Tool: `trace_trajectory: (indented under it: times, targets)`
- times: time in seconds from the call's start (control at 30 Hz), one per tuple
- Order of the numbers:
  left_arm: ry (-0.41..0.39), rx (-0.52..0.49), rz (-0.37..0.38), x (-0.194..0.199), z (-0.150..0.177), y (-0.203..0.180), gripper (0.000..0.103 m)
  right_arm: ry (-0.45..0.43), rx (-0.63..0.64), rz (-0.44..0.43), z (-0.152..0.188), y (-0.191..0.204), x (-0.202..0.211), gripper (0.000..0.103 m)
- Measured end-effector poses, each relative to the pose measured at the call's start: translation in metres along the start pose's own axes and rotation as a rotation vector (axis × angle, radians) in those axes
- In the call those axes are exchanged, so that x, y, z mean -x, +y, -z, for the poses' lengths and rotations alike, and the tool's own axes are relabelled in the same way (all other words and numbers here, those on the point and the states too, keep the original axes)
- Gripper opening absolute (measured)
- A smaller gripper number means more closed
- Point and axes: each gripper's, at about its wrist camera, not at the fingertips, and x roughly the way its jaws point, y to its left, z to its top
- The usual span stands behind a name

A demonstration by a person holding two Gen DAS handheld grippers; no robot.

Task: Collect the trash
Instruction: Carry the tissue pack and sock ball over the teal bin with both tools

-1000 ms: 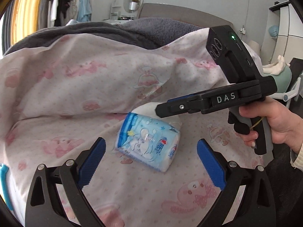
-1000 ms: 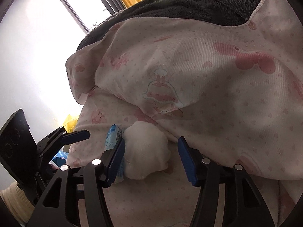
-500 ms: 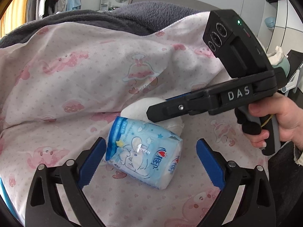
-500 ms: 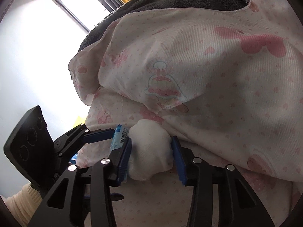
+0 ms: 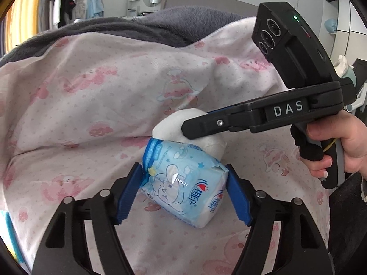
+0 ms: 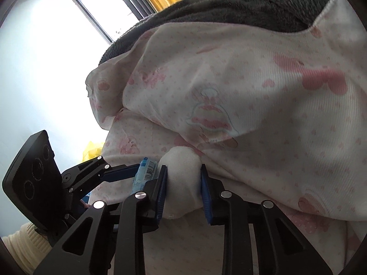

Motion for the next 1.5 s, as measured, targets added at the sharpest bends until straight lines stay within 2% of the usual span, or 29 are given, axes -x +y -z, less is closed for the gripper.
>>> trace_trajectory:
  times: [0.33,0.67,0.87,1.0,1.17,1.33,1.5]
  targets:
    - [-0.054,0.081,-0.102,0.054,0.014,0.005,0.074,-0.045,-0.003,0.063,0.013,0.013,0.016,0.028]
    - [-0.084,0.19,-0.187,0.107,0.041,0.002,0.074,-0.115,0.055,0.14,0.038,0.045,0.063,0.028]
    - [-0.074,0.236,-0.268,0.133,0.066,0.001,0.074,-0.149,0.058,0.143,0.065,0.067,0.078,0.028]
    - [-0.093,0.305,-0.326,0.155,0.084,0.01,0.074,-0.164,0.093,0.152,0.078,0.09,0.08,0.028]
    - [-0.102,0.359,-0.413,0.173,0.105,0.023,0.074,-0.154,0.11,0.156,0.095,0.113,0.08,0.028]
    - [-0.073,0.422,-0.463,0.182,0.131,0.04,0.074,-0.178,0.167,0.144,0.094,0.147,0.081,0.028]
    - [-0.016,0.511,-0.483,0.184,0.16,0.059,0.074,-0.162,0.208,0.118,0.092,0.176,0.066,0.028]
